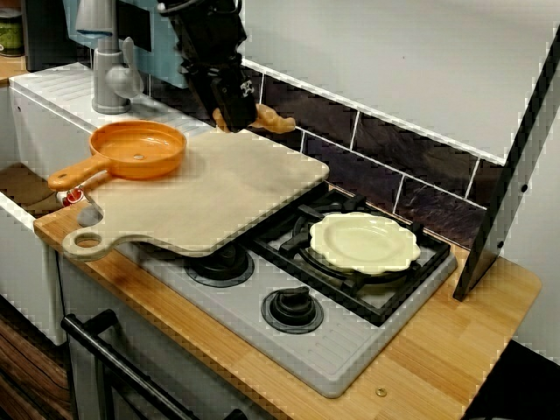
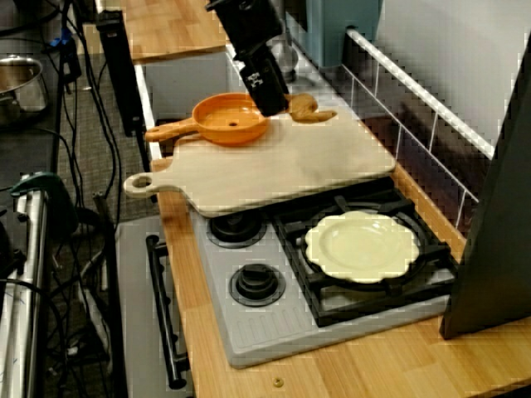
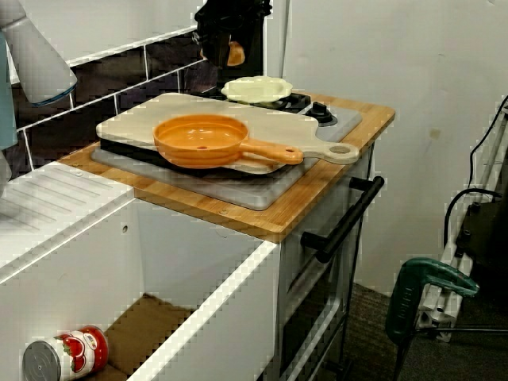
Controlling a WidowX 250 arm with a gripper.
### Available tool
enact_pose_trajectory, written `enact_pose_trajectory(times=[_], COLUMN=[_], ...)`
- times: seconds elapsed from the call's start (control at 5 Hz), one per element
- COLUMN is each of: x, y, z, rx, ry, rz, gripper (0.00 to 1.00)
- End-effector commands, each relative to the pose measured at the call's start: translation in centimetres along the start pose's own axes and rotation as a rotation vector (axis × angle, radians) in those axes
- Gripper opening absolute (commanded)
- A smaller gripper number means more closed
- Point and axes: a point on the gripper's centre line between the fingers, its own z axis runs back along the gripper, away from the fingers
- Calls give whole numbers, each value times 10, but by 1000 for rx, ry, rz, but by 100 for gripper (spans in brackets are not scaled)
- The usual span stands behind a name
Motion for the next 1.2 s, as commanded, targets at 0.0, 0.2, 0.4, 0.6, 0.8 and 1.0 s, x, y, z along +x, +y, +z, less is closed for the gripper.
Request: enact_pose_trajectory(times=[0.0, 0.2, 0.4, 0.6, 0.8, 1.0], x=[30, 33, 28, 17, 6, -4], y=[-30, -40, -51, -60, -64, -74], z=[12, 9, 3, -14, -28, -38], rx=[-43, -52, -43, -20, -18, -23], ry=[-68, -71, -75, -67, -57, -46], rz=[-67, -83, -128, -184, -201, -220], gripper=[0, 0, 0, 0, 0, 0])
